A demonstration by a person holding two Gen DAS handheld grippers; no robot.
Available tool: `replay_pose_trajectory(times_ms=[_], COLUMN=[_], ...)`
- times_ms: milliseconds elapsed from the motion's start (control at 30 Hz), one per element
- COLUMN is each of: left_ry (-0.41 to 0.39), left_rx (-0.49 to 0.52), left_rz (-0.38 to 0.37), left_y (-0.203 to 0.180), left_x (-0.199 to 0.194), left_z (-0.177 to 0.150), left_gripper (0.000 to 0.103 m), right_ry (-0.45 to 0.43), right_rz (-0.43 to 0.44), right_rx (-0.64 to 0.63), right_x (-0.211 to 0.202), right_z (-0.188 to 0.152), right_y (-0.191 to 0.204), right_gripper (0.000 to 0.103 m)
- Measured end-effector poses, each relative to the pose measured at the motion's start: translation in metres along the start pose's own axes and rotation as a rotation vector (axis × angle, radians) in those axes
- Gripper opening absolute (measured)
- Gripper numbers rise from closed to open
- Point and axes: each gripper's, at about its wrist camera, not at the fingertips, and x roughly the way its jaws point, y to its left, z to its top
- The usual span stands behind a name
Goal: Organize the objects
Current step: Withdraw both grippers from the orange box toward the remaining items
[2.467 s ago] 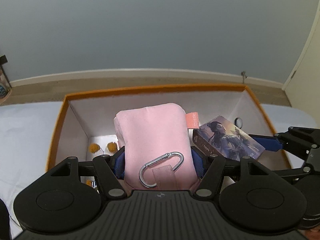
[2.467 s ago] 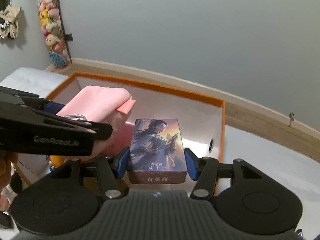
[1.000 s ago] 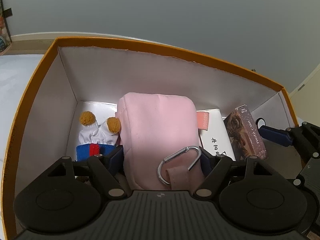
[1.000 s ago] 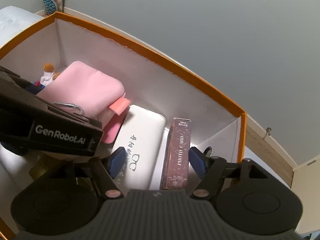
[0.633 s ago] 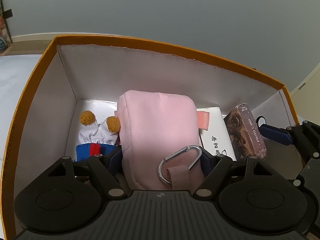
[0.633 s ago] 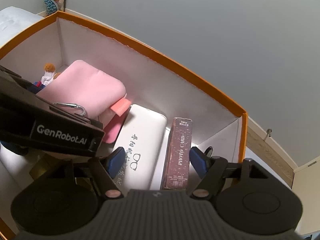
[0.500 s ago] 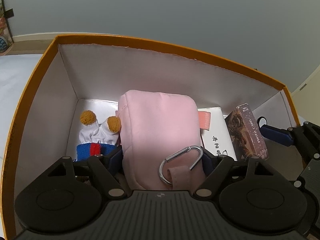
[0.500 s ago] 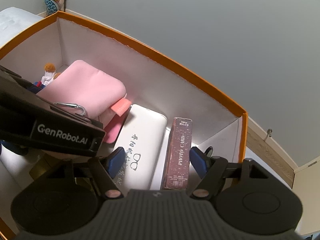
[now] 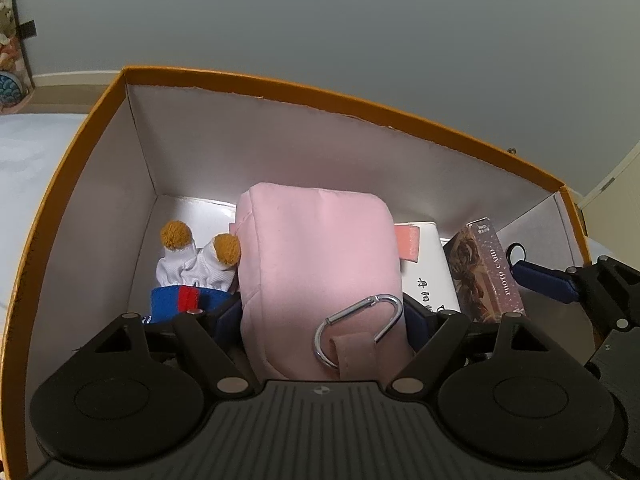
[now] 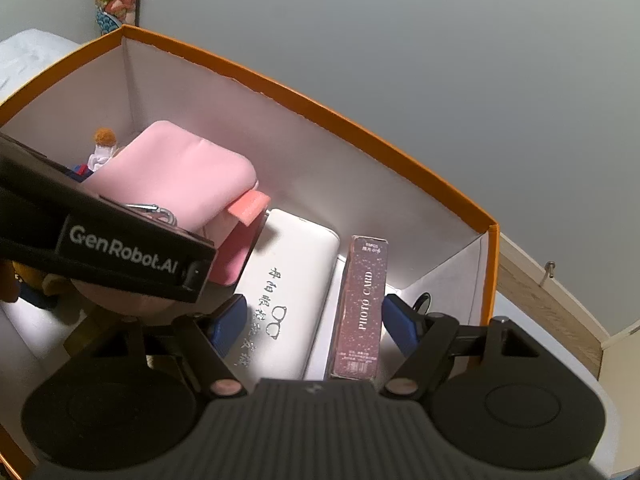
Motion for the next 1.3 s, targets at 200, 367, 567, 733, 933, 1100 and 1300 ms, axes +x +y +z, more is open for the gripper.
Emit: replay_pose_trajectory(times_ms=[200, 367, 567, 733, 933, 1100, 1300], left_ry=[-0.013, -0.018, -0.017, -0.039, -0.065, -0.101, -0.154], left_rx=[0.021, 0.073, 0.11, 0.12, 0.109, 0.138, 0.128], left_rz=[0.003, 0.016, 0.049, 0.08, 0.101, 0.118, 0.124], left_y=[-0.006, -0.011, -0.034, -0.035, -0.039, -0.047, -0.046], left_x=[-0.014, -0.029, -0.048, -0.071, -0.107, -0.141, -0.183], left_z=[-0.002, -0.004, -0.003, -0.006, -0.01, -0.016, -0.03], left_gripper=[0.094, 0.094, 0.096, 0.096, 0.096, 0.096, 0.096], right_ry=[-0.035, -0.08, -0.108, -0.168, -0.18, -0.197, -0.229], right_rz=[0.037, 0.07, 0.043, 0.037, 0.049, 0.034, 0.03], right_rx=[0.023, 0.06, 0.082, 0.141, 0.129, 0.142, 0.143], right_x=[-0.003, -0.002, -0.015, -0.039, -0.072, -0.11, -0.156], right_z=[-0.004, 0.001, -0.003, -0.003, -0.015, -0.019, -0.021], right_y=[0.011, 0.006, 0.005, -0.007, -0.013, -0.022, -0.027], right_gripper=[0.078, 0.077, 0.077, 0.078, 0.083, 0.083, 0.084])
